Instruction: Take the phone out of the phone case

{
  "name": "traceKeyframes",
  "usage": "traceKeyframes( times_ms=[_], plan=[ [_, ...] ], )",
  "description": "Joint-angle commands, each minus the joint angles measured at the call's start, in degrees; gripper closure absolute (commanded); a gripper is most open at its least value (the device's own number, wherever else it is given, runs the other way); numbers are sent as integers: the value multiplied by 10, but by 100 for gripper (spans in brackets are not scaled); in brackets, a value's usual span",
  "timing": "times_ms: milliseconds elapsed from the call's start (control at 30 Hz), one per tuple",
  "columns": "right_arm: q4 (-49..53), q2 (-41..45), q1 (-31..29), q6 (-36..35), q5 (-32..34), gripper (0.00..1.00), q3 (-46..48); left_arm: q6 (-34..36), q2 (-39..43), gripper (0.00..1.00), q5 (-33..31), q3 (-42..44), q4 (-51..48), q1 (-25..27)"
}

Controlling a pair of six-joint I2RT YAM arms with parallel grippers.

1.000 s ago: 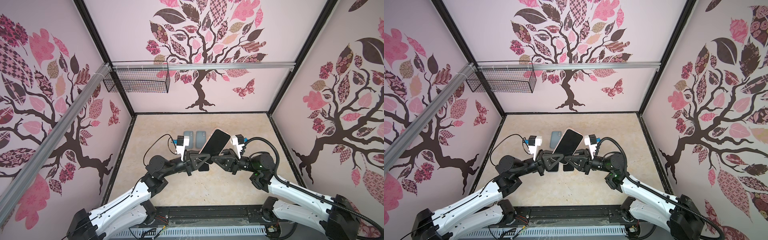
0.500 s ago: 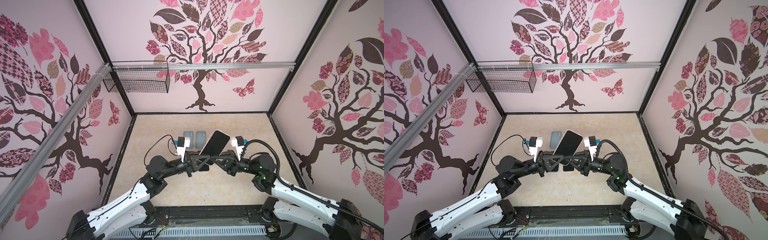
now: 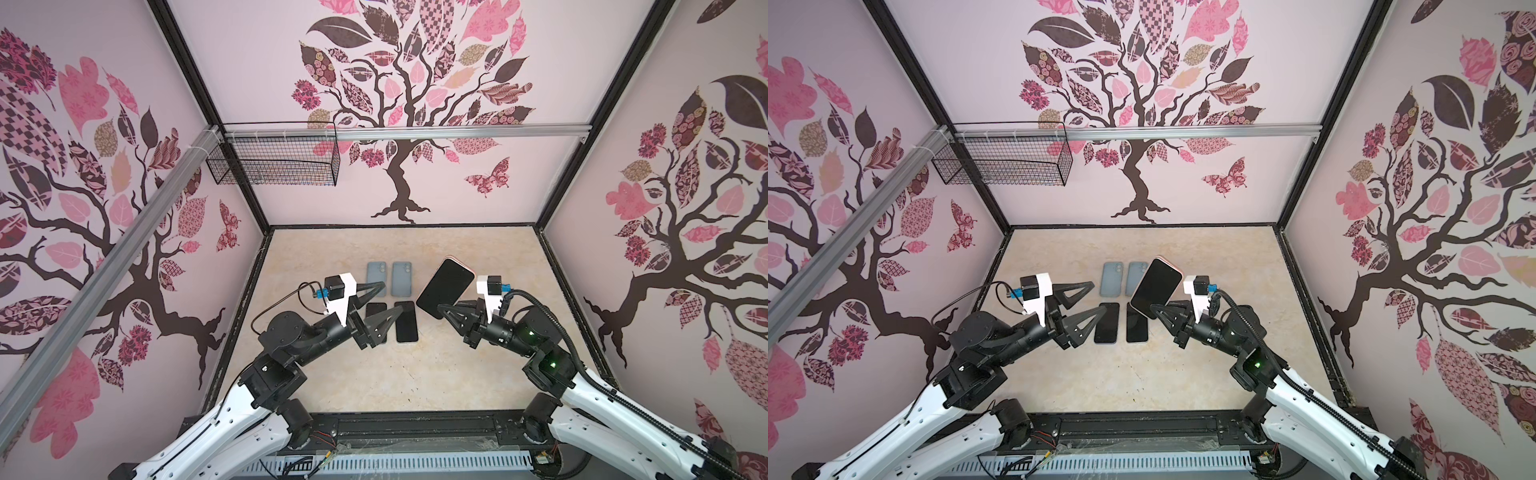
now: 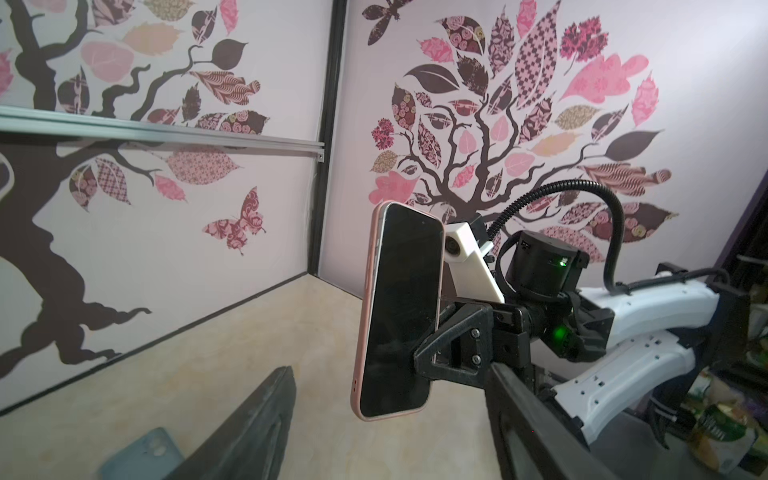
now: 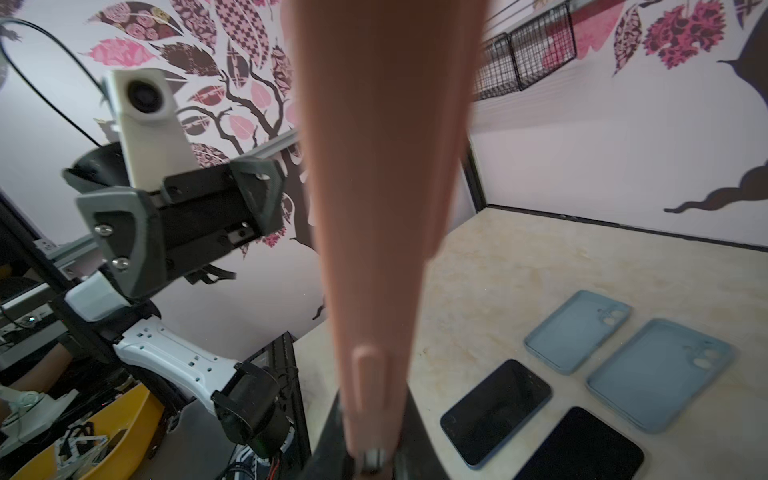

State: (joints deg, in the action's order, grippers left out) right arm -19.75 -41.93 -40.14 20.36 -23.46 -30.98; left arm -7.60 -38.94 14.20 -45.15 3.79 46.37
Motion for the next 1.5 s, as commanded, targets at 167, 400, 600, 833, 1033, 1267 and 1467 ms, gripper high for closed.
traceKeyframes(
  times_ms=[167,400,600,833,1033,1267,1467],
  plan=[
    [138,11,-41,-167,52,100,-64,229,-56,23,39,-87,-85,5],
    [138,22,-73,-201,68,100,-60,307,-68,32,41,-88,-77,46],
    [135,20,-74,-219,48,100,-66,314,-80,43,72,-88,-69,66],
    [126,27,-74,-224,19,100,-64,315,-84,51,60,-84,-61,70],
    [126,29,-74,-230,-1,100,-60,313,-85,52,56,-82,-55,70],
    [121,22,-74,-228,-10,100,-64,310,-91,54,65,-78,-55,70],
    [121,19,-75,-228,-22,100,-67,312,-96,54,58,-75,-53,70]
  ],
)
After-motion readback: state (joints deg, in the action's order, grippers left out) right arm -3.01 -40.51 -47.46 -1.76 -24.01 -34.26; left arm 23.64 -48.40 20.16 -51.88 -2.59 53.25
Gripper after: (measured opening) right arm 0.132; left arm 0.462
